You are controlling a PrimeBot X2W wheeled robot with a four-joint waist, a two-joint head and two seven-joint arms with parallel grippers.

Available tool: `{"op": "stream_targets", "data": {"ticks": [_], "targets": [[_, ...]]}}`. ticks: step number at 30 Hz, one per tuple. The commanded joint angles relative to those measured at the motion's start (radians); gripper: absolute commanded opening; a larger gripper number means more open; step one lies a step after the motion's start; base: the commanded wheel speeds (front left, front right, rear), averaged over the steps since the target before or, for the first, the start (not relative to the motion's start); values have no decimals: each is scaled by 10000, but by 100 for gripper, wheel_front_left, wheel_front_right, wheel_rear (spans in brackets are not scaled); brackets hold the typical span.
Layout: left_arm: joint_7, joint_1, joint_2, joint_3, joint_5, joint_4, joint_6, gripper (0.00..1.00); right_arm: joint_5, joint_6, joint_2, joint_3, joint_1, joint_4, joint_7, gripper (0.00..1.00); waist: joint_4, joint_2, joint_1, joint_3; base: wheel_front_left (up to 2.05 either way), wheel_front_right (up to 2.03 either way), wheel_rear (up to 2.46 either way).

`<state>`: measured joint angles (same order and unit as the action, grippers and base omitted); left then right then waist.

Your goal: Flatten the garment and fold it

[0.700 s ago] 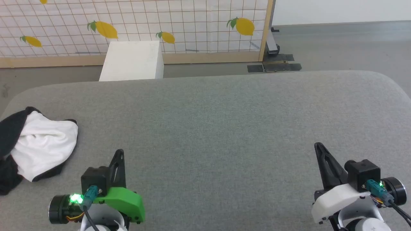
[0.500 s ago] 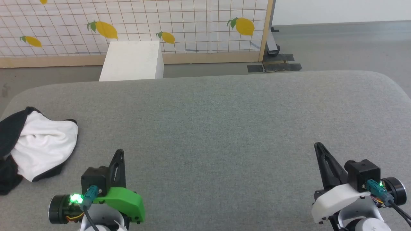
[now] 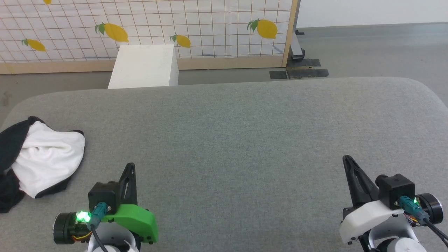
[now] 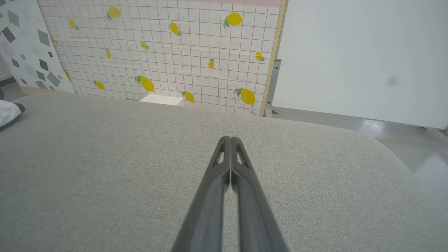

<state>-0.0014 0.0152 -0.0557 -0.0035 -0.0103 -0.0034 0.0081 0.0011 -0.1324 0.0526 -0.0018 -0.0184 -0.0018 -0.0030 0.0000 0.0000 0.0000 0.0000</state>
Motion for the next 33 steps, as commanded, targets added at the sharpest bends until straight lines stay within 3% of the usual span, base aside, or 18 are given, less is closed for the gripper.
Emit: {"op": "stream_targets", "data": {"ticks": [1,6,7,33], "targets": [[14,-152,55,35,103,34,-81,0,-11,17,-24,18,184,18,30,0,0,0,0,0,0,0,0],[14,-152,55,35,103,34,-81,0,-11,17,-24,18,184,18,30,0,0,0,0,0,0,0,0],[-6,1,0,1,-2,-2,0,100,4,0,0,-6,-1,-1,-6,100,0,0,0,0,0,0,0],[-466,161,8,-168,-160,-300,49,100,209,3,-3,-580,-176,-173,-464,100,121,0,0,48,0,0,0]]}}
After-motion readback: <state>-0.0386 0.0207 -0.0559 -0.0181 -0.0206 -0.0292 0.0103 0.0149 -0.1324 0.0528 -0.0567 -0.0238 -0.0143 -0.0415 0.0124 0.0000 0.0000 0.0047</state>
